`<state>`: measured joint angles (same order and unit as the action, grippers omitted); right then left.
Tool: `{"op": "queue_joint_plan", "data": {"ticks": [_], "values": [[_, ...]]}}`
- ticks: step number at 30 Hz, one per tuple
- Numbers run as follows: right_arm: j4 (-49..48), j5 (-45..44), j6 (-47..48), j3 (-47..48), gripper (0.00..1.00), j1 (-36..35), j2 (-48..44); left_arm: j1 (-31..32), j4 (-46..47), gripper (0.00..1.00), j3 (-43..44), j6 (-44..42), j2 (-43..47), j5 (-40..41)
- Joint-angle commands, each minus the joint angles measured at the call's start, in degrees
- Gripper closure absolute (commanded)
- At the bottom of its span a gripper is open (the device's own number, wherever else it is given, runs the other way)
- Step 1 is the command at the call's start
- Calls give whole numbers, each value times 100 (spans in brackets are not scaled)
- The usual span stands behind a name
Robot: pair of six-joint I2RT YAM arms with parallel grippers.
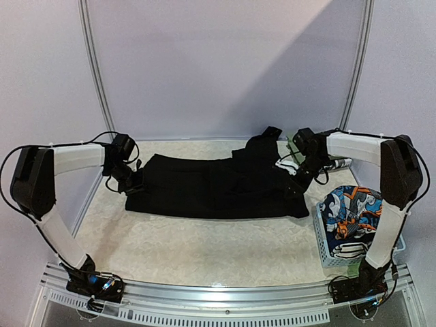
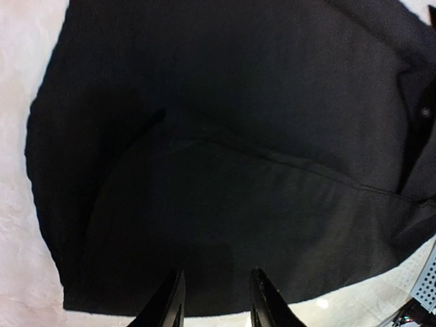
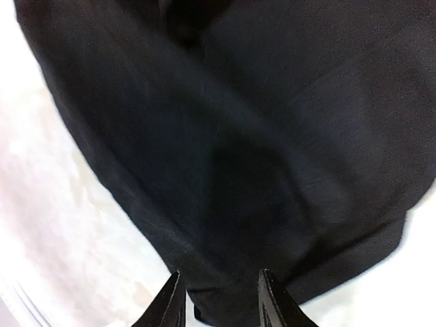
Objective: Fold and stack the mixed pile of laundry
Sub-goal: Adjust the 1/3-folded shirt at the center of the board.
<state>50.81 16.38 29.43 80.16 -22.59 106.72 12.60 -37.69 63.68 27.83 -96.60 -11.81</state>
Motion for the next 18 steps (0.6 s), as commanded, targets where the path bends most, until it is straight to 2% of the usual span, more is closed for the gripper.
{"op": "queue_joint_plan", "data": {"ticks": [1, 10, 13, 18], "values": [[-258, -174, 106, -173, 63, -83, 389, 58, 261, 67, -144, -68, -272, 133], [-517, -874, 209, -398, 66, -384, 905, 56, 43, 68, -327, 177, -855, 226], [-488, -915, 225, -491, 67, -514, 900, 55, -21, 68, -543, 253, -626, 244], [-290, -852, 244, -579, 67, -576, 644, 64, -196, 68, -728, 162, 235, 274]]}}
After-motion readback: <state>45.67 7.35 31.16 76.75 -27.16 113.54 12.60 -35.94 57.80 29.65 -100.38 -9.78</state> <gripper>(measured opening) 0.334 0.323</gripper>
